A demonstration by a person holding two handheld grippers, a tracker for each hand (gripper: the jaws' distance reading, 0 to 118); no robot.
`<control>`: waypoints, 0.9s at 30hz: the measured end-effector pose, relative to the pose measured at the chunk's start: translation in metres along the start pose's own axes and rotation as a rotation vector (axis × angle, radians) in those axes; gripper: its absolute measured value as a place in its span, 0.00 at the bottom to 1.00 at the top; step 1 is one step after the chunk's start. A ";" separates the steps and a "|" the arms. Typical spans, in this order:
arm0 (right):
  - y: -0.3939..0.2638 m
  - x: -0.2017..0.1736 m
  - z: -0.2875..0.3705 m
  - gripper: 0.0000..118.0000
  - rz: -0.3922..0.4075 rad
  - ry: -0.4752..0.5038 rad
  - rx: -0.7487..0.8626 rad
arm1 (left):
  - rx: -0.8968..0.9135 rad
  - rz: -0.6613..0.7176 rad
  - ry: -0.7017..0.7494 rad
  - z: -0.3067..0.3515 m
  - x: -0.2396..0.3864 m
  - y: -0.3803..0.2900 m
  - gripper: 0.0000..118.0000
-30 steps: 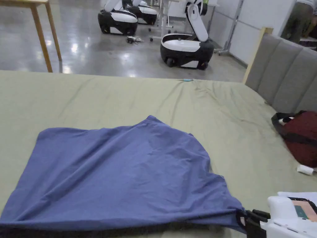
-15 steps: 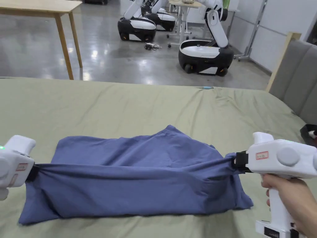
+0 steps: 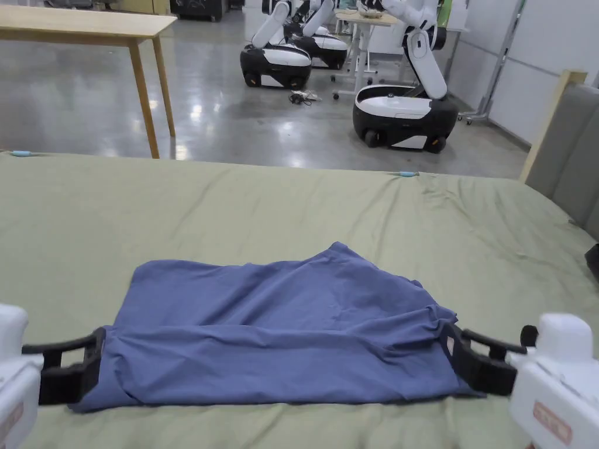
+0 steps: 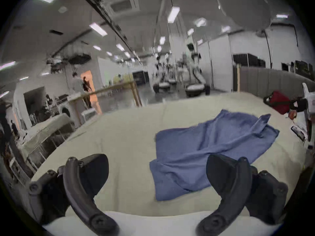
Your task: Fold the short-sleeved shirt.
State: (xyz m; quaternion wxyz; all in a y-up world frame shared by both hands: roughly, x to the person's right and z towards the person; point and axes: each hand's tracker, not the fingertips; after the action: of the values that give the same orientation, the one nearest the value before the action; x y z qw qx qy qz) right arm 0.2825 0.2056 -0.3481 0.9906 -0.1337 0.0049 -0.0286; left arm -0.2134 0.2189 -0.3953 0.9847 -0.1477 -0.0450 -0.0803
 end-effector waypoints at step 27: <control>-0.055 -0.024 0.022 0.01 -0.045 -0.019 -0.108 | -0.504 -0.061 0.009 -0.154 -0.001 -0.067 0.20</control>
State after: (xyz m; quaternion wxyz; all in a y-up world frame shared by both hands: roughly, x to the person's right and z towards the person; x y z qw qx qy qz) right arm 0.2561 0.1600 -0.3125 0.9810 -0.1875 -0.0061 -0.0492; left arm -0.2156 0.1100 -0.5231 0.9141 -0.3868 -0.0234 -0.1193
